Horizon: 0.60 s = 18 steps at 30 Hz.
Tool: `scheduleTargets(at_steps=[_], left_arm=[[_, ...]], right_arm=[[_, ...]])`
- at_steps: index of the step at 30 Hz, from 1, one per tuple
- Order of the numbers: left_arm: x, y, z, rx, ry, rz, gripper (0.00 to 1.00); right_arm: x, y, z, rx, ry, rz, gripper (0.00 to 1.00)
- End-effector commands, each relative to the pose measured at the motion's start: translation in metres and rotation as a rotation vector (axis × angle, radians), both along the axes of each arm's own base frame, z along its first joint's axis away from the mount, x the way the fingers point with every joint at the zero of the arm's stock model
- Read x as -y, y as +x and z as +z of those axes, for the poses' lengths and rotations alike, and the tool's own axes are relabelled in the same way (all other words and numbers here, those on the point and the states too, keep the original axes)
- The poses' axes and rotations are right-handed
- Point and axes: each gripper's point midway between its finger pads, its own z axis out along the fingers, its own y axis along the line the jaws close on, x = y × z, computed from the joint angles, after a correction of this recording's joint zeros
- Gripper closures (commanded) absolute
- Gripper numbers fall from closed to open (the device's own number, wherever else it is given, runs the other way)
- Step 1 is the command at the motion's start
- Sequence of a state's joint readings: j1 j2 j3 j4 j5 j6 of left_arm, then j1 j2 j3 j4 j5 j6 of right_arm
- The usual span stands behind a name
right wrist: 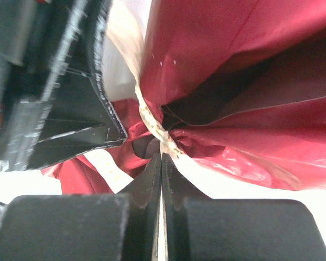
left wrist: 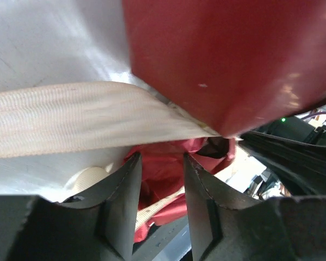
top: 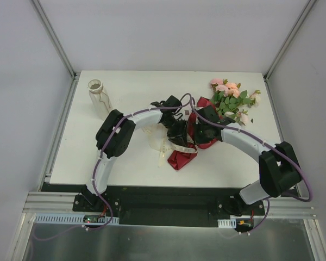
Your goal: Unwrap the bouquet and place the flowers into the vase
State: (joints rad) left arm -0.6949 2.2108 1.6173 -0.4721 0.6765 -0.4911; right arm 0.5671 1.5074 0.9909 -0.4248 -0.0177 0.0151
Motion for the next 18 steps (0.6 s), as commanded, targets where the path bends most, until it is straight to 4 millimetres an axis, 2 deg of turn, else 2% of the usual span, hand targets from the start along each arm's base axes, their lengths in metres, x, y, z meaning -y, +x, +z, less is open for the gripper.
scheduleTargets(at_steps=[1, 3, 5, 9, 14, 18], left_arm=[[0.015, 0.014, 0.071, 0.135, -0.120, -0.023, 0.63], [0.019, 0.020, 0.081, 0.166, -0.138, -0.022, 0.64], [0.021, 0.023, 0.082, 0.186, -0.126, -0.015, 0.74], [0.026, 0.024, 0.064, 0.192, -0.091, -0.022, 0.80], [0.046, 0.024, 0.058, 0.259, -0.084, -0.049, 0.88], [0.058, 0.026, 0.052, 0.312, -0.068, -0.065, 0.90]], right_arm=[[-0.019, -0.012, 0.003, -0.057, 0.144, 0.041, 1.00], [-0.007, -0.013, -0.007, -0.056, 0.104, -0.010, 1.00], [-0.006, -0.011, -0.008, -0.035, 0.129, -0.038, 0.99], [-0.009, -0.018, -0.023, -0.087, 0.180, -0.067, 1.00], [-0.007, -0.021, -0.025, -0.070, 0.237, -0.135, 1.00], [0.004, -0.023, -0.022, -0.044, 0.262, -0.172, 0.99]])
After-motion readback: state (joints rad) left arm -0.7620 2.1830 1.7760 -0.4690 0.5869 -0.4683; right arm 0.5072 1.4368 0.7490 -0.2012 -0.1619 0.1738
